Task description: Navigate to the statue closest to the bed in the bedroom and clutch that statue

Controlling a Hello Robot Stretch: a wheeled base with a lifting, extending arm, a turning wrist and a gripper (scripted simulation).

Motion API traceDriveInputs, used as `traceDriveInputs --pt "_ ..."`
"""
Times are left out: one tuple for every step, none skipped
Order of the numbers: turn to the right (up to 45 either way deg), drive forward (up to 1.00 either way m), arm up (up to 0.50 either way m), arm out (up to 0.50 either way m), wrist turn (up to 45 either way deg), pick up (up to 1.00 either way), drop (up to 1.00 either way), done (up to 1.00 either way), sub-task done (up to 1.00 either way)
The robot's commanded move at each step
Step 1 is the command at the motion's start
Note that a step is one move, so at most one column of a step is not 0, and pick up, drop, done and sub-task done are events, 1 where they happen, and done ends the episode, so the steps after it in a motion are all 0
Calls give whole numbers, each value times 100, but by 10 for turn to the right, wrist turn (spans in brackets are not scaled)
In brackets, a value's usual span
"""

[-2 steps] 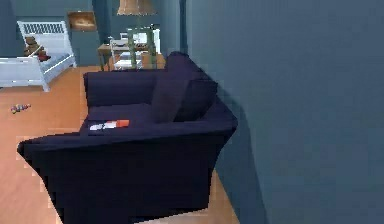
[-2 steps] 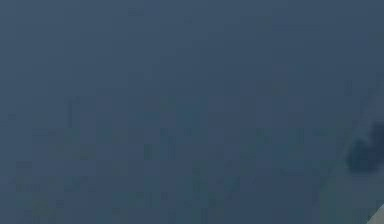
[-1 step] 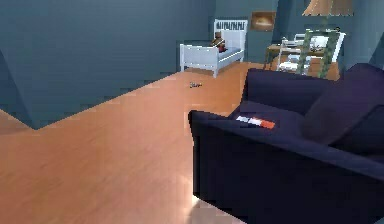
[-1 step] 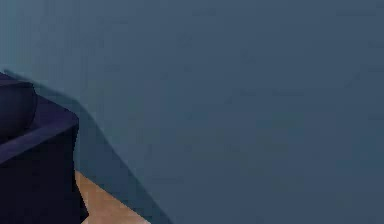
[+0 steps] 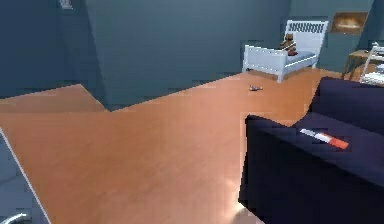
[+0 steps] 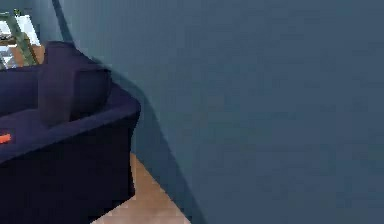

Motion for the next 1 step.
traceDriveInputs --pt "0 100 0 0 0 0 0 0 0"
